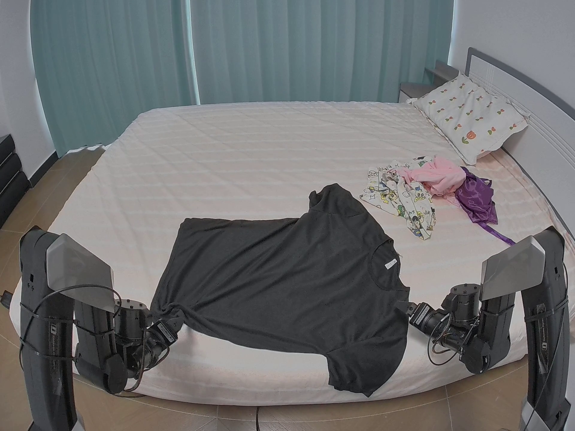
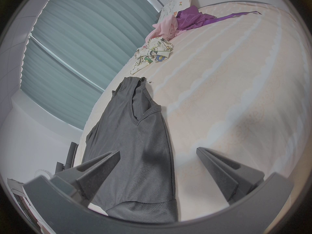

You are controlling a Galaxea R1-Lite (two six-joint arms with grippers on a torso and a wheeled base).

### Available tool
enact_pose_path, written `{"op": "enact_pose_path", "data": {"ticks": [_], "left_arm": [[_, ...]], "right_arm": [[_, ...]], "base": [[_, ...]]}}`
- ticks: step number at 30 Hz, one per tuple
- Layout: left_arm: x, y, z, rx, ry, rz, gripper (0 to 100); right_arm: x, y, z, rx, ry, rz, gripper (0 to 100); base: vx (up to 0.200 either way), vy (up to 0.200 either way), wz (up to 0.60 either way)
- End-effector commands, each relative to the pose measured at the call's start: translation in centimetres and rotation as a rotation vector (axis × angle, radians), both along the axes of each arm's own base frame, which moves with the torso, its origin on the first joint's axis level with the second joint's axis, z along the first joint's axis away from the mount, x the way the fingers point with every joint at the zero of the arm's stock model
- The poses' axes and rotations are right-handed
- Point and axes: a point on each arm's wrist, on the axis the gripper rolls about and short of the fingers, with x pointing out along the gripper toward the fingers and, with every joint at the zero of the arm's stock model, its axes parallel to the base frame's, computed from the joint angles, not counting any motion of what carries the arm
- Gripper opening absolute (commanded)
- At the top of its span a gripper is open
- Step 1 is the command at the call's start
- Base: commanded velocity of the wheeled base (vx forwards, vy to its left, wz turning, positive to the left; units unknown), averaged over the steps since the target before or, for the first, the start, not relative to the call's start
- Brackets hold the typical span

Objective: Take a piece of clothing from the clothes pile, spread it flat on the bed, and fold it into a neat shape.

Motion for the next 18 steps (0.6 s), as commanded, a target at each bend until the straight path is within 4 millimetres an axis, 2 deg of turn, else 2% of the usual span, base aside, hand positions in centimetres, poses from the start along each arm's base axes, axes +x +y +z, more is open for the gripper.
{"op": "enact_pose_path", "data": {"ticks": [1, 3, 4, 12, 18], "left_arm": [[0.0, -0.3, -1.0, 0.021, 0.030, -0.022, 100], [0.1, -0.3, -1.4, 0.041, 0.035, -0.036, 100], [0.2, -0.3, -1.4, 0.047, 0.033, -0.042, 0], [0.2, -0.2, -1.6, 0.087, 0.038, -0.068, 0], [-1.8, 0.4, -0.1, 0.162, 0.073, -0.111, 0]], "right_arm": [[0.0, 0.0, 0.0, 0.001, -0.009, 0.002, 100], [0.0, 0.1, 0.0, 0.001, -0.009, 0.003, 100], [0.0, 0.1, 0.0, 0.001, -0.009, 0.005, 100], [0.0, 0.2, 0.0, 0.002, -0.008, 0.007, 100], [-0.2, 0.2, 0.2, 0.000, -0.004, 0.008, 100]], "base": [[0.000, 0.000, 0.00], [0.000, 0.000, 0.00], [0.000, 0.000, 0.00], [0.000, 0.000, 0.00], [0.000, 0.000, 0.00]]}}
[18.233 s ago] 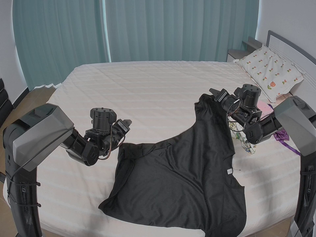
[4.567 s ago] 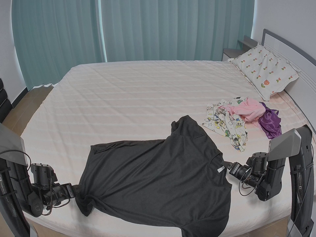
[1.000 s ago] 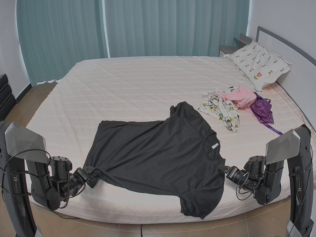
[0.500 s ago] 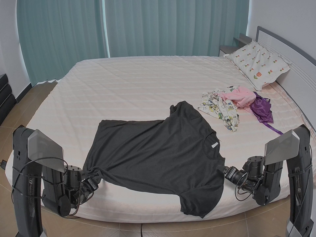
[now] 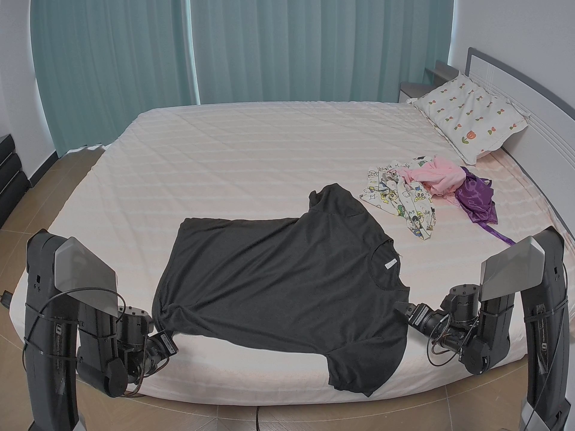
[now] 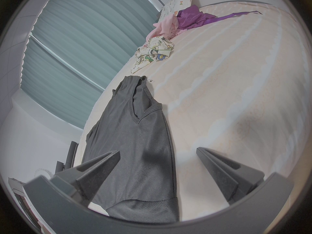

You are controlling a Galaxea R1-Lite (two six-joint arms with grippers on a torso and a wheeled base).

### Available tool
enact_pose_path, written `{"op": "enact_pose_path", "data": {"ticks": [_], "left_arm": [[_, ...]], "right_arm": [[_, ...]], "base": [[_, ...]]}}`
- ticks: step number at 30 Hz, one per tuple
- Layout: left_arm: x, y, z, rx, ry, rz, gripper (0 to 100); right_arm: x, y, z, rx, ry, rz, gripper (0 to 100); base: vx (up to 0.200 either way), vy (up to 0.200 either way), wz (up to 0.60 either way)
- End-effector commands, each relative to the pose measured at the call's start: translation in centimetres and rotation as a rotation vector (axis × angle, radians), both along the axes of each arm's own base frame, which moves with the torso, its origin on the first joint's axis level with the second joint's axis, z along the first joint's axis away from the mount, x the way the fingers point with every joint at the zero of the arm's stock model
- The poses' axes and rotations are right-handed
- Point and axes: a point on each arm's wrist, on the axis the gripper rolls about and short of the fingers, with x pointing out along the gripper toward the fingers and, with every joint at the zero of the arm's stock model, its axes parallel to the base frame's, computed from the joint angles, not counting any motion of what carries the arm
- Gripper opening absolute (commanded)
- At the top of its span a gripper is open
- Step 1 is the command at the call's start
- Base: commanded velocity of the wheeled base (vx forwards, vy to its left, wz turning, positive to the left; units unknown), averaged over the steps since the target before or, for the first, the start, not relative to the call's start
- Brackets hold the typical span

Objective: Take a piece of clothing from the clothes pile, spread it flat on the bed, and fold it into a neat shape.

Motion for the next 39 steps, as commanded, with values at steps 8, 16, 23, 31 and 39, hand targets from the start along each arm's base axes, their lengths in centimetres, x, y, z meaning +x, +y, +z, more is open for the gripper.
{"op": "enact_pose_path", "data": {"ticks": [8, 16, 23, 31, 39], "left_arm": [[-3.3, 1.6, 2.2, 0.120, 0.068, -0.081, 0], [-3.4, 2.5, 1.6, 0.113, 0.101, -0.106, 0], [-2.9, 3.2, 1.6, 0.084, 0.067, -0.098, 0], [-2.9, 3.5, 1.0, 0.086, 0.068, -0.089, 0], [-2.9, 3.7, 0.1, 0.088, 0.091, -0.082, 0]], "right_arm": [[-0.9, -0.1, 0.8, -0.001, 0.005, 0.018, 100], [-1.0, 0.1, 0.6, -0.014, 0.009, 0.033, 100], [-1.4, 1.4, 0.4, -0.016, 0.019, 0.097, 0], [1.0, 0.5, -0.6, -0.062, -0.044, 0.078, 0], [4.1, -0.8, 1.0, -0.045, -0.180, 0.023, 0]], "base": [[0.000, 0.000, 0.00], [0.000, 0.000, 0.00], [0.000, 0.000, 0.00], [0.000, 0.000, 0.00], [0.000, 0.000, 0.00]]}}
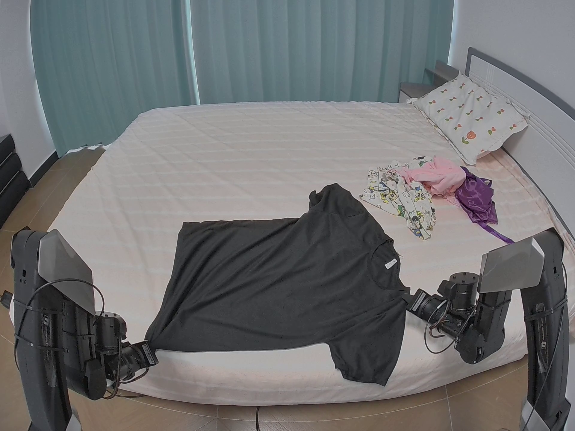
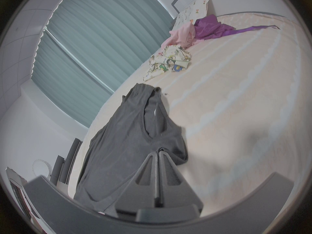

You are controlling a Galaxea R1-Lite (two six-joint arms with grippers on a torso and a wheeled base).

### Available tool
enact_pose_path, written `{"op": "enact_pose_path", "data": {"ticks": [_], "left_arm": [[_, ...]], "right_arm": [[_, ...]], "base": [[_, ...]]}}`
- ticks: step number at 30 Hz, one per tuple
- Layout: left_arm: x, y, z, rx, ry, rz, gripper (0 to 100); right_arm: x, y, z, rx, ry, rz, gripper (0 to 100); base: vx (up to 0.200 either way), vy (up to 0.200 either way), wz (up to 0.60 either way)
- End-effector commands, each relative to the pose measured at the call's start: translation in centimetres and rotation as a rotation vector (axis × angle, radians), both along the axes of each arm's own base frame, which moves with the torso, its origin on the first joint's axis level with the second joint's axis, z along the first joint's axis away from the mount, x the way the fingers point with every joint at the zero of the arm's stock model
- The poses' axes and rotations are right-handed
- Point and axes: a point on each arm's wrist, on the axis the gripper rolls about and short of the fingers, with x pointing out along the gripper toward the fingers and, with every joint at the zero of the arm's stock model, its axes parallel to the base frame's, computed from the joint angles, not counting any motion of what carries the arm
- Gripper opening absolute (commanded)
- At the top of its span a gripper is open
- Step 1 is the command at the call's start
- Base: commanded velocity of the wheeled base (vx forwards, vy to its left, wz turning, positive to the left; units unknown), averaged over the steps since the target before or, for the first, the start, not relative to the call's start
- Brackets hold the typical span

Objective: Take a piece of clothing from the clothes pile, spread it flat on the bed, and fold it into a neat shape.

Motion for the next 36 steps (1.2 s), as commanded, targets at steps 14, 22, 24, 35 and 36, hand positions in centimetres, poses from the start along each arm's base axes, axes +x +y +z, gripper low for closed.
{"op": "enact_pose_path", "data": {"ticks": [14, 22, 24, 35, 36], "left_arm": [[-0.2, 0.1, -1.4, -0.001, 0.044, 0.002, 0], [-0.2, 0.0, -1.6, -0.009, 0.048, 0.006, 0], [-0.2, 0.0, -1.6, -0.009, 0.048, 0.006, 0], [-0.2, 0.0, -1.6, -0.010, 0.046, 0.007, 0], [-0.2, 0.1, -1.6, -0.009, 0.046, 0.008, 0]], "right_arm": [[0.5, -1.4, 1.0, -0.009, -0.042, -0.026, 100], [-5.1, -0.9, 3.4, 0.033, 0.079, 0.099, 100], [-6.7, -0.2, 3.0, 0.040, 0.139, 0.173, 100], [-10.0, 4.1, 0.2, -0.048, 0.281, 0.289, 100], [-10.2, 4.4, -0.3, -0.068, 0.289, 0.285, 100]], "base": [[0.000, 0.000, 0.00], [0.000, 0.000, 0.00], [0.000, 0.000, 0.00], [0.000, 0.000, 0.00], [0.000, 0.000, 0.00]]}}
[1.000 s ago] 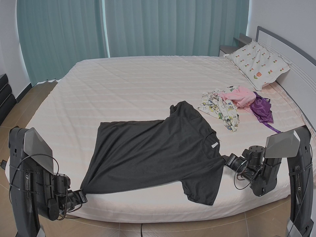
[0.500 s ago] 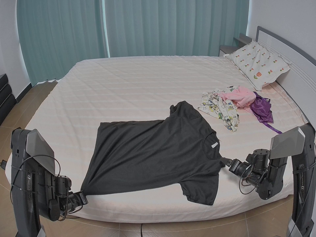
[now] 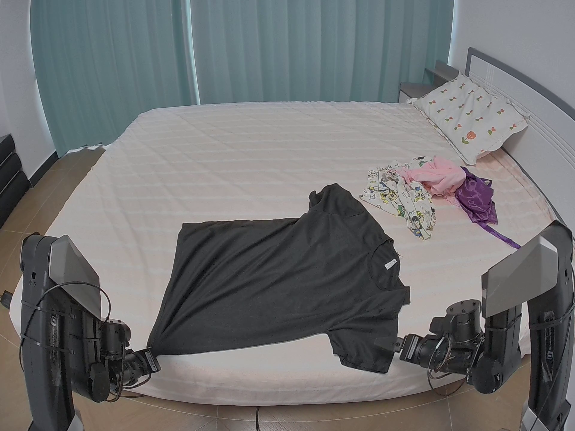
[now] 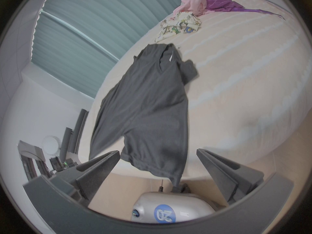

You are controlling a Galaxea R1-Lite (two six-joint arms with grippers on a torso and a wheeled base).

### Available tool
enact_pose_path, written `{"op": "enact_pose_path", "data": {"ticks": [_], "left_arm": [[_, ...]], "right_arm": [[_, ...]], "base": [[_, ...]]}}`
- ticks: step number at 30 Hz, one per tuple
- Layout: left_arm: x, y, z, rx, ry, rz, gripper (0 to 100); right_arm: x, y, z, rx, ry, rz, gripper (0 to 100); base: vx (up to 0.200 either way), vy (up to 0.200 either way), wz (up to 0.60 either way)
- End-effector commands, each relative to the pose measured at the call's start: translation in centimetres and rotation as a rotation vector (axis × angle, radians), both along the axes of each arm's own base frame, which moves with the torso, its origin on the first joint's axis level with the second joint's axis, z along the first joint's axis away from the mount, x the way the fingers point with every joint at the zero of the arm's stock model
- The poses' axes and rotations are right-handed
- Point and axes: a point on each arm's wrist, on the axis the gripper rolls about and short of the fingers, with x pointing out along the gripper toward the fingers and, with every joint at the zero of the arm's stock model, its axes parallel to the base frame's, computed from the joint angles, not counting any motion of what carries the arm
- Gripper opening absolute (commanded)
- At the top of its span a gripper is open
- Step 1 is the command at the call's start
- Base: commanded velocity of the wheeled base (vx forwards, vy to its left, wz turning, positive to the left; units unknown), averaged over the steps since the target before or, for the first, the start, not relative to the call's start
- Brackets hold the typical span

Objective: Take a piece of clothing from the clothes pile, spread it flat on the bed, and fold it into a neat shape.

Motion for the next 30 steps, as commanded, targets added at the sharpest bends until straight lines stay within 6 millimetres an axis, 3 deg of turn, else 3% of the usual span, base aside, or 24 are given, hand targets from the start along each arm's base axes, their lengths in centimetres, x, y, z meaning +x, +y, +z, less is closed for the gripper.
{"op": "enact_pose_path", "data": {"ticks": [1, 8, 13, 14, 18, 23, 30], "left_arm": [[0.1, 0.0, 0.0, 0.001, -0.016, 0.001, 0], [0.3, 0.0, 0.0, 0.001, -0.022, 0.001, 0], [0.3, 0.0, 0.0, 0.002, -0.022, 0.000, 0], [0.3, 0.0, 0.0, 0.002, -0.022, 0.000, 0], [0.3, 0.0, 0.0, 0.002, -0.022, 0.000, 0], [0.2, 0.0, 0.0, 0.003, -0.017, -0.001, 0], [0.0, 0.0, 0.2, 0.005, -0.014, -0.007, 0]], "right_arm": [[-1.5, 1.9, -2.2, -0.084, 0.056, 0.032, 100], [-2.1, 3.2, -2.5, -0.111, 0.050, 0.056, 100], [-1.3, 3.6, -2.7, -0.101, 0.021, 0.047, 100], [-1.1, 3.7, -2.8, -0.104, 0.016, 0.041, 0], [-1.0, 3.7, -3.0, -0.122, 0.009, 0.024, 0], [-2.5, 2.5, -2.7, -0.182, 0.051, 0.034, 0], [-4.1, -0.4, -1.0, -0.258, 0.072, 0.100, 0]], "base": [[0.000, 0.000, 0.00], [0.000, 0.000, 0.00], [0.000, 0.000, 0.00], [0.000, 0.000, 0.00], [0.000, 0.000, 0.00], [0.000, 0.000, 0.00], [0.000, 0.000, 0.00]]}}
